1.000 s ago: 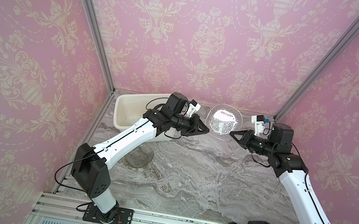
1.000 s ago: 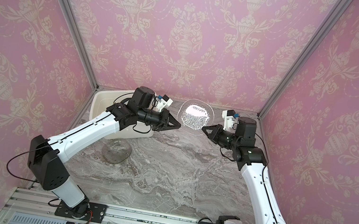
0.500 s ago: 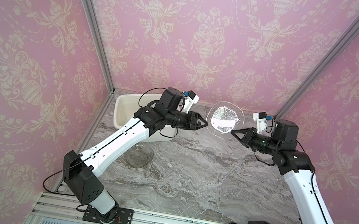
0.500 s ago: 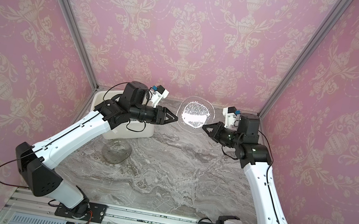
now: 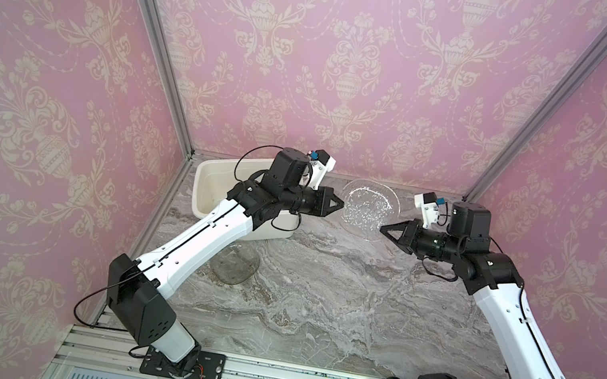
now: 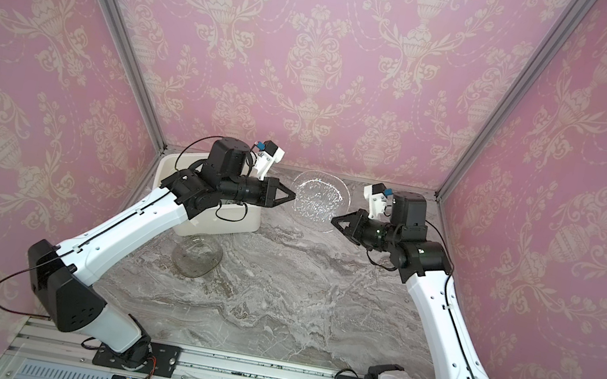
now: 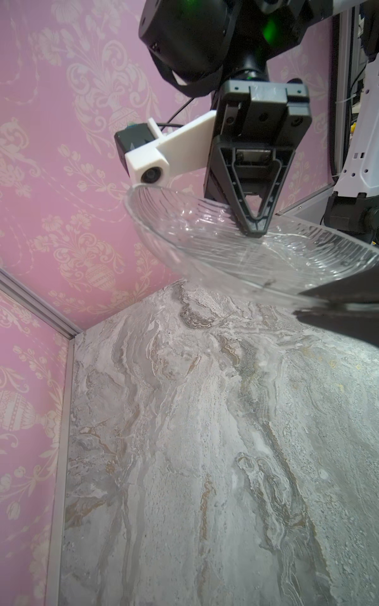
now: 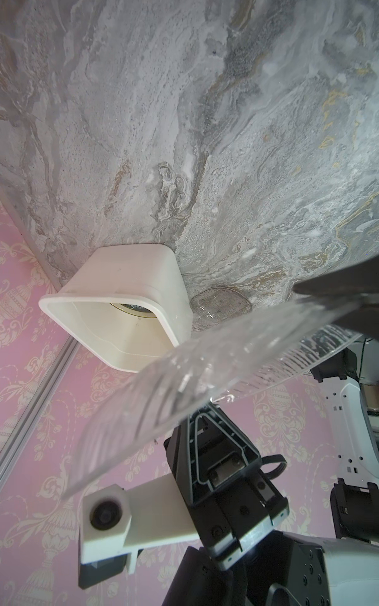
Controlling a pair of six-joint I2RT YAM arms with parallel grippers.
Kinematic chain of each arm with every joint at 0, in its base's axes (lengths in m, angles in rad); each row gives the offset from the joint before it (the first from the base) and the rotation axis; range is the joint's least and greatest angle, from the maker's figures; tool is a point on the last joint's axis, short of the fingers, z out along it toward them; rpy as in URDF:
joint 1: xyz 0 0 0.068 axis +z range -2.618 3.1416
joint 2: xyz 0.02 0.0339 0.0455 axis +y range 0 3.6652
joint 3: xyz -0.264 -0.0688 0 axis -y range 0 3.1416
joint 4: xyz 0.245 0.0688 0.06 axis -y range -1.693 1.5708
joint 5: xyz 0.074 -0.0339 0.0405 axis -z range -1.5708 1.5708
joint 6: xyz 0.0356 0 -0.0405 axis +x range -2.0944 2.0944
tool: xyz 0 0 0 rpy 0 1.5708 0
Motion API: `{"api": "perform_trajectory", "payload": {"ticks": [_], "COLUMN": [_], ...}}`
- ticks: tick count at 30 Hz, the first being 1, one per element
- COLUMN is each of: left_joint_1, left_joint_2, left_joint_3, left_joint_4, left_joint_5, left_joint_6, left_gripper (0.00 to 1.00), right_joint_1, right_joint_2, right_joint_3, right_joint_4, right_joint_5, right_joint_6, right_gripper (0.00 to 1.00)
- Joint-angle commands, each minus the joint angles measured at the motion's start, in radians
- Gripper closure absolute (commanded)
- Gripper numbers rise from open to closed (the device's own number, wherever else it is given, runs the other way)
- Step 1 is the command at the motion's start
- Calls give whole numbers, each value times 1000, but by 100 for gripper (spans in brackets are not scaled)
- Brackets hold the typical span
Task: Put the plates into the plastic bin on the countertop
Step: 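Lower the glass plate upright into the bin with the left gripper while right withdraws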
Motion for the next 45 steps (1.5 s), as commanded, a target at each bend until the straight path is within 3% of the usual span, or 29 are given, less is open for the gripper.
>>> {"api": "perform_trajectory", "payload": {"ticks": [1,3,5,9,12,16,23,31,45], "left_joint_1": [-2,-1,2,39,116,253,446,509,544], "left_joint_2": [-15,-22,-30,-65,-103,-116,2,183,314], "left_joint_3": [-8,-9,4,0,-40,-88,-72,2,-19], "left_joint_4": [10,-10,-65,-149,-172,-165,-175,-236,-184], "left_joint_5": [-2,-30,-95,-241,-325,-342,-254,-228,-234], "left_joint_6": [6,10,13,-1,-40,-71,-33,25,30], "left_gripper": [100,100,100,100,100,100,100,100,100], "right_joint_1": [13,13,13,11,9,10,9,9,9], "right_joint_2": [17,17,13,8,-5,-44,-114,-99,-50], "right_joint_3": [-19,-19,-9,21,15,-50,-201,-255,-248], "right_joint_4": [24,24,8,-46,-61,-49,-26,24,42], "right_joint_5": [-9,1,25,93,136,165,150,134,124], "right_joint_6": [14,19,16,-2,3,34,57,71,71], "right_gripper": [100,94,68,50,45,44,43,43,45]}}
